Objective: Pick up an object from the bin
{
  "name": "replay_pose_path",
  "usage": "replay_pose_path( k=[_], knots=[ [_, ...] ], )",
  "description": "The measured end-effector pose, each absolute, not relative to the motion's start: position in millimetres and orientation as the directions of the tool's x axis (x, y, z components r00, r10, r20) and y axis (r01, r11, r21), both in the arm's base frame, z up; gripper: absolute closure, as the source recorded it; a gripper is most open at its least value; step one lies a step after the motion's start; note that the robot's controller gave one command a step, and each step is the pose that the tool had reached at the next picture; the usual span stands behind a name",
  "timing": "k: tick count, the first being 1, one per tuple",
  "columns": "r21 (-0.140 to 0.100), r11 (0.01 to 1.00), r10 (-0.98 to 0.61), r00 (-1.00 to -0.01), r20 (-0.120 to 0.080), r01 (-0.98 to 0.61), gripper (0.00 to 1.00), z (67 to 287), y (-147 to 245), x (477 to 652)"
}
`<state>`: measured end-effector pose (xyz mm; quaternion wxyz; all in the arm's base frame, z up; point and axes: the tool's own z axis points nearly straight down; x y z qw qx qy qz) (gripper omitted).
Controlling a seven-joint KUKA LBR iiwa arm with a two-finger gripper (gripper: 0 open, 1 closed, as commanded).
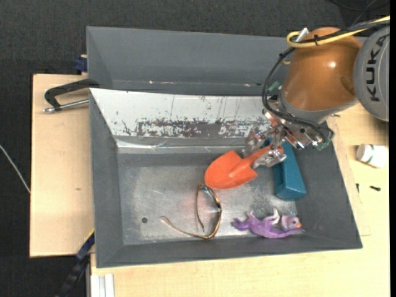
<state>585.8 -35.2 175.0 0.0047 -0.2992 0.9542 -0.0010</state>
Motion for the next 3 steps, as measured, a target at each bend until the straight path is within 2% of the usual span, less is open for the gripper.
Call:
replay_pose_path(
  k=[1,2,3],
  knots=[
    [0.002,0.835,-0.550,-0.835,-0.001,-0.550,1.00,199,-34,580.9],
    [-0.003,0.833,-0.553,-0.833,-0.006,-0.553,1.00,252,-30,597.9],
    [-0.006,0.830,-0.557,-0.830,-0.010,-0.557,1.00,260,-28,600.3]
  ],
)
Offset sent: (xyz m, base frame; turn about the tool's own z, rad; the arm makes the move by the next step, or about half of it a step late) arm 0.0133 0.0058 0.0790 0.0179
